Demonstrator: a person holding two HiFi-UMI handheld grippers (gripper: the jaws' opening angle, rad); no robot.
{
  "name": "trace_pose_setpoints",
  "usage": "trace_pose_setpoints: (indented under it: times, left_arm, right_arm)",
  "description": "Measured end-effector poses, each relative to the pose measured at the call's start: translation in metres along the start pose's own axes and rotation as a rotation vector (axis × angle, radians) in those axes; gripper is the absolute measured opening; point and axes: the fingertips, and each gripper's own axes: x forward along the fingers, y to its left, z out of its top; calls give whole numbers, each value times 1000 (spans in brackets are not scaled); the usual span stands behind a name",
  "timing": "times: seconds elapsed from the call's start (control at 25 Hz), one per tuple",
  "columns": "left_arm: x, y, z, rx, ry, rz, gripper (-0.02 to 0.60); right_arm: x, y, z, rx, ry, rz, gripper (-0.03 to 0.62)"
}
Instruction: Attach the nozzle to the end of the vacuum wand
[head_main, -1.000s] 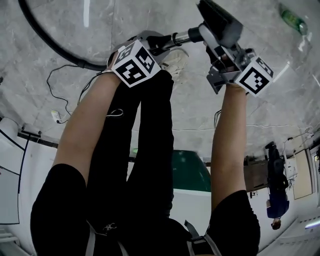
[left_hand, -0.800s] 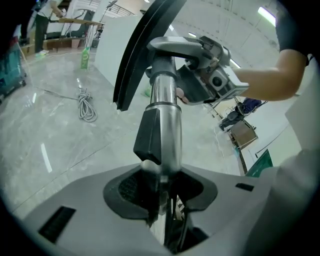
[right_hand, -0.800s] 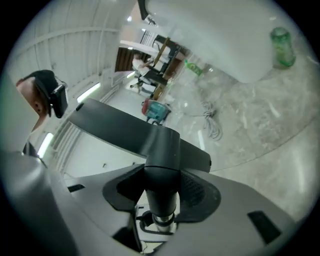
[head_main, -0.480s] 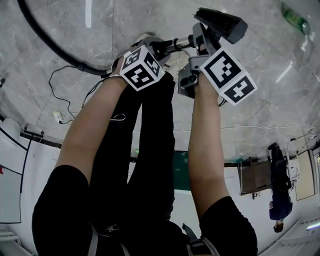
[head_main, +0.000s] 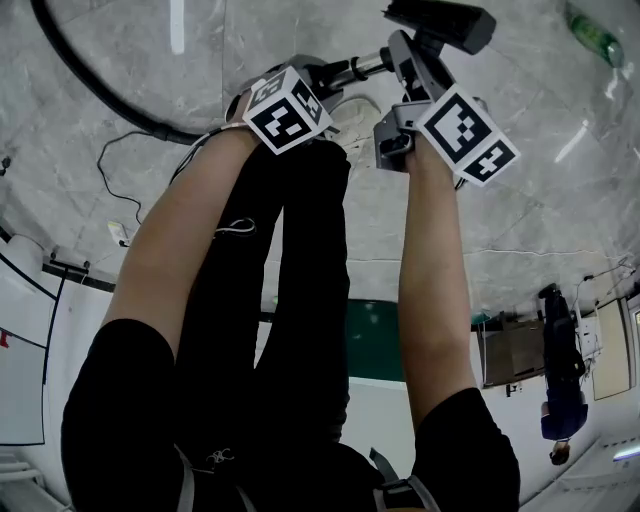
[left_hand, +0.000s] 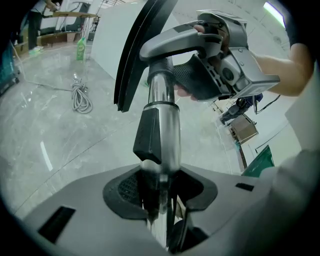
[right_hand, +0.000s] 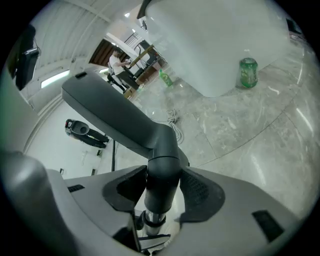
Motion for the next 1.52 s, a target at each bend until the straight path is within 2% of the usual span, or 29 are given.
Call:
trace_pose_setpoints:
  times: [0.16, 0.24, 0.32, 0.36, 0.4, 0.44, 0.6, 0.84, 1.12, 1.24, 1.36, 1.52]
  left_arm:
    - [17, 17, -19, -19, 63, 29, 160]
    - [29, 26, -30, -32, 100, 37, 160]
    - [44, 35, -36, -43, 129, 38, 160]
    - [51, 40, -38, -51, 139, 39, 160]
    - [59, 46, -40, -59, 148, 43, 160]
    - [65, 52, -40, -67, 154, 49, 160]
    - [86, 70, -42, -75, 158, 75, 160]
    - [112, 70, -44, -55, 148, 112, 160]
    - [137, 90, -57, -135, 186, 107, 158]
    - [137, 99, -60, -178, 182, 128, 160]
    - [132, 104, -70, -181, 217, 145, 161]
    - [111, 110, -79, -179, 236, 192, 221]
  right_arm:
    - [-14, -16, -2, 48, -19, -31, 202]
    - [-25, -16, -4, 10, -26, -27, 201]
    - [-37, -8, -5, -180, -42, -40, 179]
    - [-42, -3, -7, -291, -52, -49, 66]
    - [-46, 3, -9, -366, -57, -45, 16]
    - [-48, 9, -12, -399, -56, -25, 15]
    - [-47, 8, -21, -377, -38, 43, 15]
    - [-43, -12, -12, -335, -40, 42, 15]
    - [-32, -19, -18, -345, -34, 55, 15]
    - [-33, -22, -20, -339, -38, 49, 15]
    - [-34, -20, -14, -325, -56, 46, 15]
    - [-41, -10, -1, -308, -95, 38, 15]
